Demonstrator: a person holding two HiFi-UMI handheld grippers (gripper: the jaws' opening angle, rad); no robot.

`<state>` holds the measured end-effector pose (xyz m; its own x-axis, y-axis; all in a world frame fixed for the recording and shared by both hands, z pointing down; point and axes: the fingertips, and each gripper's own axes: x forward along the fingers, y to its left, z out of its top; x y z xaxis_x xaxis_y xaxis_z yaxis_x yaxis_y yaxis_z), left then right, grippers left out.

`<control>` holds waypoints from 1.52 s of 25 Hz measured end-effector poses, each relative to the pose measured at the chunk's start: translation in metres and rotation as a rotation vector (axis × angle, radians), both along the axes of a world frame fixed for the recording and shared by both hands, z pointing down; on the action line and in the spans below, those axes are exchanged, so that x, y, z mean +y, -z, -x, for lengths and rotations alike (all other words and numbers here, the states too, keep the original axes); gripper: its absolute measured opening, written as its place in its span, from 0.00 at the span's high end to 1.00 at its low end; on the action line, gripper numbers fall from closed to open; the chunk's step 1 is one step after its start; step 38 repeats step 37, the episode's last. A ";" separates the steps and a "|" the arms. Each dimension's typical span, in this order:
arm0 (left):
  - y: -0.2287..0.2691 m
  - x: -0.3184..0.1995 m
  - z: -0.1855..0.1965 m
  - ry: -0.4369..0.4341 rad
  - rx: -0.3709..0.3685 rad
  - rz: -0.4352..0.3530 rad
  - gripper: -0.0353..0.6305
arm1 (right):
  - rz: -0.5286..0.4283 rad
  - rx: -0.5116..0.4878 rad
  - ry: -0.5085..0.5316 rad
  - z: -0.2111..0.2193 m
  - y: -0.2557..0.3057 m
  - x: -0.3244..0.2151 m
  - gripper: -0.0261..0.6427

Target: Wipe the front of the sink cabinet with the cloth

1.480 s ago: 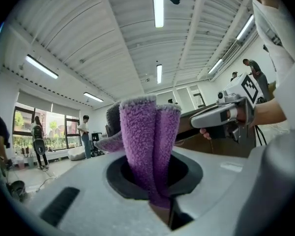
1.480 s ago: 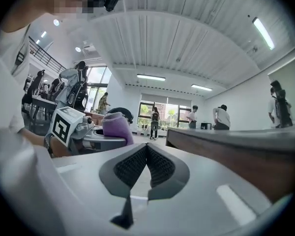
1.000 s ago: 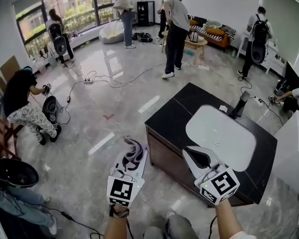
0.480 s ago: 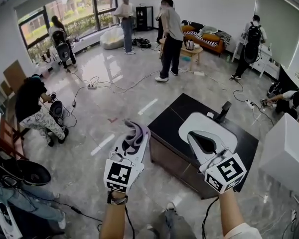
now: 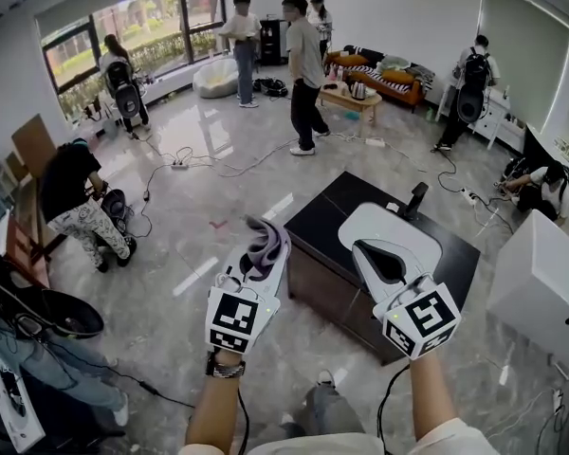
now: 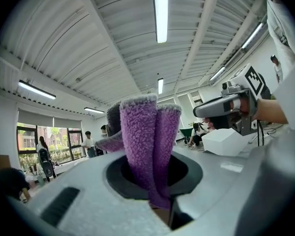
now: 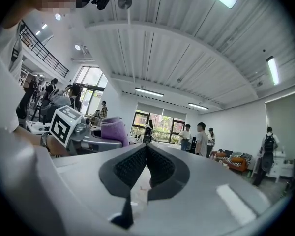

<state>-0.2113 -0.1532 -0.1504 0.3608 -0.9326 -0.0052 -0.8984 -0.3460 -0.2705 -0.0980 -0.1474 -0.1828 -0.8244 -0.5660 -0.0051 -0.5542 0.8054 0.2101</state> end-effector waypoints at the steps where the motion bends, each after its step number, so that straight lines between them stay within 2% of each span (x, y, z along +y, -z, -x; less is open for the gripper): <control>1: 0.001 0.008 0.000 0.001 -0.003 0.001 0.87 | -0.001 -0.001 -0.002 -0.001 0.001 0.008 0.95; 9: 0.006 0.062 -0.012 -0.010 -0.007 -0.014 0.87 | 0.007 0.003 -0.013 -0.008 -0.004 0.060 0.95; 16: 0.014 0.088 -0.013 -0.028 -0.015 -0.039 0.87 | 0.000 0.014 -0.024 -0.004 -0.004 0.083 0.95; 38: 0.011 0.084 -0.020 -0.059 -0.013 -0.024 0.87 | -0.019 0.041 -0.002 0.003 0.001 0.079 0.95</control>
